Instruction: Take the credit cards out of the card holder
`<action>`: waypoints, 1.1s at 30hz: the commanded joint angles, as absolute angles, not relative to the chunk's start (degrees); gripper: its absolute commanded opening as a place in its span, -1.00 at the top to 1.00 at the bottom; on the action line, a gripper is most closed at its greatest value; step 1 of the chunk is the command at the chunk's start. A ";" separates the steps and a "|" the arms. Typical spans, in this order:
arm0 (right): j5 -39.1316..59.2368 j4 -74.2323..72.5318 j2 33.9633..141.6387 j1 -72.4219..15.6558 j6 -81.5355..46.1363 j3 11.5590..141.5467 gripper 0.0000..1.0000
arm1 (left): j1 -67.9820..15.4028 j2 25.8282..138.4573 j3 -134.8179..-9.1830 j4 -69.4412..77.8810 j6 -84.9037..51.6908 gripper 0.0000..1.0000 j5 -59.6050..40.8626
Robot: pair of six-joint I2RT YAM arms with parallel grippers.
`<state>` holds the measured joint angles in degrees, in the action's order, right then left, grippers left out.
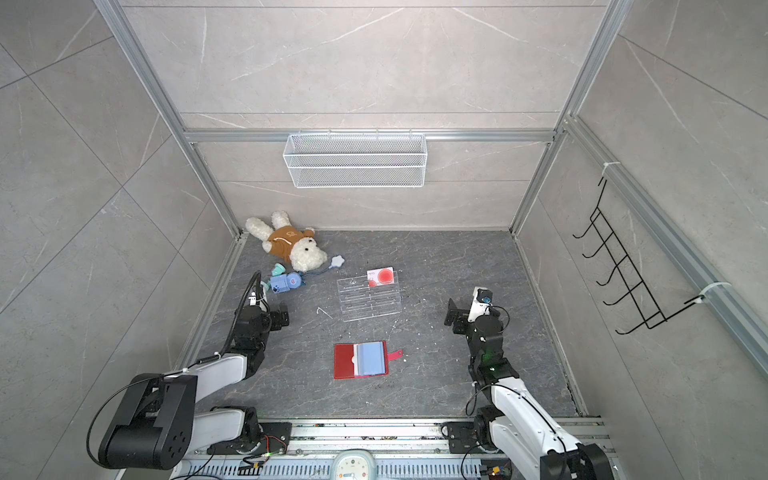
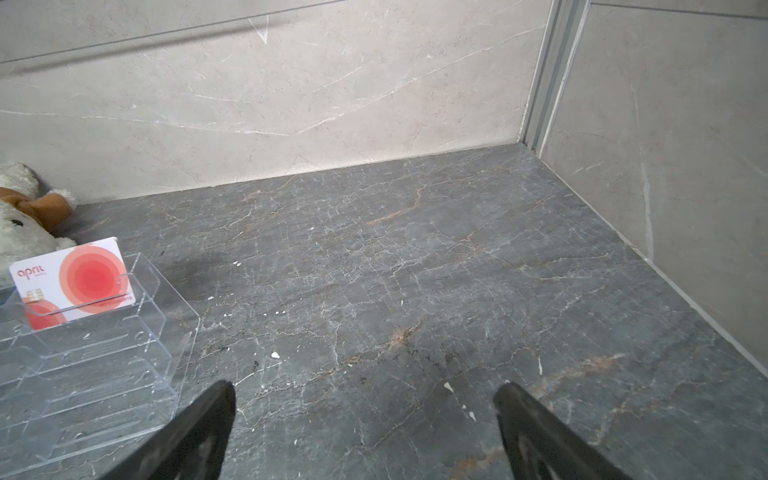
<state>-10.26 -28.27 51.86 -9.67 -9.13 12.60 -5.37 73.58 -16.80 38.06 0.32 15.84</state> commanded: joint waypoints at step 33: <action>-14.58 -62.65 69.98 -5.58 -5.54 5.54 -1.00 | 0.51 85.47 -18.81 51.57 2.52 -0.99 2.92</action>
